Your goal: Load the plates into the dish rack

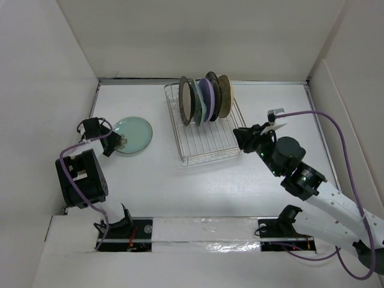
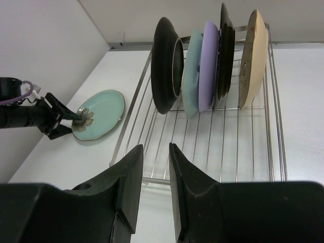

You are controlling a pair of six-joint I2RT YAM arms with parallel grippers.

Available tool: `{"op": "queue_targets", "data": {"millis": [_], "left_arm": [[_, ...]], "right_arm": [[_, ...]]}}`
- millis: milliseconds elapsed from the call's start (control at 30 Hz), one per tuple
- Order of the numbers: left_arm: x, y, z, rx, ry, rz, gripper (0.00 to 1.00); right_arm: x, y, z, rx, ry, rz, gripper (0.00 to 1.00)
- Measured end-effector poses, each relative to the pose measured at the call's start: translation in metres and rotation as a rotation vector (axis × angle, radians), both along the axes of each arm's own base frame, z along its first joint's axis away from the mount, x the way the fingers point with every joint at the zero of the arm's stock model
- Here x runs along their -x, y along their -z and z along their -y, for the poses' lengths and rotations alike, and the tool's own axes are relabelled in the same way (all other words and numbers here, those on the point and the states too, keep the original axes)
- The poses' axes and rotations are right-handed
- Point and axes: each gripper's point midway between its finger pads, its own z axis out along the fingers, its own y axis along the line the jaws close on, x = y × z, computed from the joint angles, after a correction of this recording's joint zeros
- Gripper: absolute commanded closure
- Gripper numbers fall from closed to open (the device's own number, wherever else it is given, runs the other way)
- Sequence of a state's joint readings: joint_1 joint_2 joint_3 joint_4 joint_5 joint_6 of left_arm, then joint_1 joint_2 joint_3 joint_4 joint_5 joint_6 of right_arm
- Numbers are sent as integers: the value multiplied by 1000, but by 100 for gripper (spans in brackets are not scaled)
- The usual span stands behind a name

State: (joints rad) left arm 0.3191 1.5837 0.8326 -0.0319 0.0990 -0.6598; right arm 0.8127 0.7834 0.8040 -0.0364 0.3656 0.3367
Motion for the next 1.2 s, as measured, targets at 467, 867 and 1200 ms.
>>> {"op": "queue_targets", "data": {"millis": [467, 867, 1200], "left_arm": [[-16, 9, -8, 32, -82, 105, 66], [-24, 1, 2, 76, -61, 216, 100], [3, -75, 1, -52, -38, 356, 100]], "right_arm": [[-3, 6, -2, 13, 2, -12, 67], [2, -4, 5, -11, 12, 10, 68], [-1, 1, 3, 1, 19, -1, 67]]}}
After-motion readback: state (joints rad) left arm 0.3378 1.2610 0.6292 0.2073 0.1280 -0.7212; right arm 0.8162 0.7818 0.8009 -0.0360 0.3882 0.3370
